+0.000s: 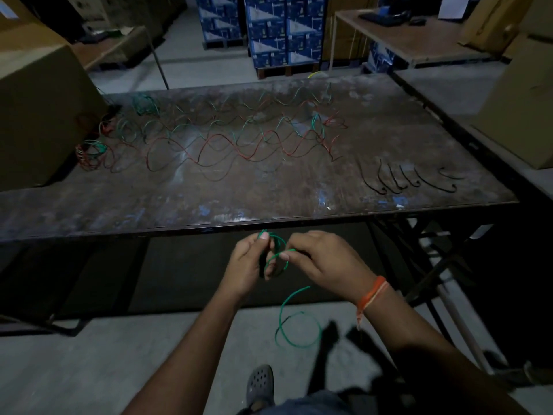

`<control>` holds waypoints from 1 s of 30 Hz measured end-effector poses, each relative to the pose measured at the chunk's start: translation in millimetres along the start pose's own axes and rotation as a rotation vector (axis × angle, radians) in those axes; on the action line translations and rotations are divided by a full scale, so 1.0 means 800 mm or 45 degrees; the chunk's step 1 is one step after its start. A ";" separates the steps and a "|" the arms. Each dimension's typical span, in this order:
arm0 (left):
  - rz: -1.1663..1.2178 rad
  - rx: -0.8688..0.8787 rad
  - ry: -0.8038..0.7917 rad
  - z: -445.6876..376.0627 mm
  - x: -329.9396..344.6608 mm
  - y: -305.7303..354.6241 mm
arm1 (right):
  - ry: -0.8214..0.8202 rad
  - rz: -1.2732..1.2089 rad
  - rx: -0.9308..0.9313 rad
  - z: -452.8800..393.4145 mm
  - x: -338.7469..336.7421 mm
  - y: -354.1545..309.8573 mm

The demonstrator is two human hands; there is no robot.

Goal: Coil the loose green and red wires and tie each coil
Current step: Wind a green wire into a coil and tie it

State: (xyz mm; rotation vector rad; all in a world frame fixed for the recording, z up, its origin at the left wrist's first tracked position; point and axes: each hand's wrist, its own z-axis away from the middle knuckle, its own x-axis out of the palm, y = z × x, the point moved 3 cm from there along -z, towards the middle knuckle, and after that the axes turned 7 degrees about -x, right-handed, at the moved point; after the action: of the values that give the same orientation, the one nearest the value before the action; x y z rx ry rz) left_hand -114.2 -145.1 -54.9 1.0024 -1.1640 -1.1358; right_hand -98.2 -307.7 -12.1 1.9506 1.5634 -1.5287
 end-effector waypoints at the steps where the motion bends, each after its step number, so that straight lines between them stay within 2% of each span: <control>1: 0.009 -0.007 -0.045 0.001 0.002 0.000 | 0.059 -0.009 0.039 -0.001 -0.002 0.002; 6: 0.155 -0.035 -0.125 0.008 0.011 0.001 | 0.251 -0.242 0.210 -0.007 -0.008 0.014; 12: 0.250 -0.020 -0.116 0.011 0.012 0.006 | 0.252 -0.313 0.213 -0.011 -0.002 0.013; 16: 0.282 -0.131 -0.121 0.017 0.012 0.011 | 0.244 -0.318 0.211 -0.018 -0.002 0.013; 20: 0.415 -0.258 -0.268 0.016 0.004 0.014 | 0.237 -0.378 0.224 -0.026 0.002 0.015; 26: 0.731 -0.360 -0.365 -0.006 -0.012 0.018 | 0.144 -0.563 0.401 -0.038 0.032 0.031; 30: 0.913 -0.416 -0.599 -0.029 -0.021 0.026 | 0.116 -0.672 0.489 -0.055 0.051 0.037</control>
State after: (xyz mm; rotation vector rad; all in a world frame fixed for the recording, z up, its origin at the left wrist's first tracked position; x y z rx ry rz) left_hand -89.2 -125.2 -40.6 0.0240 -1.4798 -0.9376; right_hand -52.6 -265.6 -37.3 1.8995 2.0728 -2.1018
